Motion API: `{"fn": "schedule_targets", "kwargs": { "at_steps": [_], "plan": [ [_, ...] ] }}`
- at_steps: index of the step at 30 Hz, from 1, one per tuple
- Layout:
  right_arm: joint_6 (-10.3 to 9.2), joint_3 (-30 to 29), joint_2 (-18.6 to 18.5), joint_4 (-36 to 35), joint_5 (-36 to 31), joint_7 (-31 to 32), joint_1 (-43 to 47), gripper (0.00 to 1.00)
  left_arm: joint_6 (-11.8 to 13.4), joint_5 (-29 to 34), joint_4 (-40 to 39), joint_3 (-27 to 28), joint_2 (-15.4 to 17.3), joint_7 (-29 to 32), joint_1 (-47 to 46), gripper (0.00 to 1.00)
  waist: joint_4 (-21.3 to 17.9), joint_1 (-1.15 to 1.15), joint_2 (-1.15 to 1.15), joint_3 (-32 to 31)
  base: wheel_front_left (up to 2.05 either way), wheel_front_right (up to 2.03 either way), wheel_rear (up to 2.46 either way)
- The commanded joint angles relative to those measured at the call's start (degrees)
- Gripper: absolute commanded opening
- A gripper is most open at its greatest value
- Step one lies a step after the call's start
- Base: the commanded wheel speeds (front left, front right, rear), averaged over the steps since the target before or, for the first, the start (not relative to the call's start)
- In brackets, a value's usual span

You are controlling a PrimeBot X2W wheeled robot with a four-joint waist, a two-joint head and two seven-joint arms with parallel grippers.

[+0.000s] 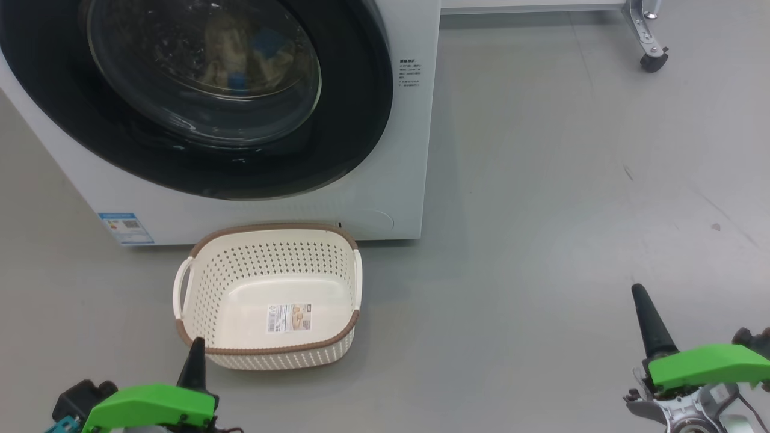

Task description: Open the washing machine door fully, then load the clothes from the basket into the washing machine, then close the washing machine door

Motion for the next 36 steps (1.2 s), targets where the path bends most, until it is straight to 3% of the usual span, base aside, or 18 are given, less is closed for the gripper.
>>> {"fn": "schedule_targets", "kwargs": {
  "at_steps": [1, 36],
  "plan": [
    [0.13, 0.3, -1.4, -1.4, 1.9, 0.4, -3.7, 0.00, -0.7, -1.6, -1.6, 2.2, 0.4, 0.4, -2.6, 0.00, 0.0, 0.00, 0.00, 0.0, 0.00, 0.00, 0.00],
    [0.18, -1.9, -1.4, 2.8, 26.0, 4.9, -6.8, 0.00, -4.2, -23.5, -0.8, 9.9, -0.3, 6.4, -3.0, 0.00, 1.1, 0.00, 0.00, -1.1, 0.00, 0.00, 0.00]
  ]
}}
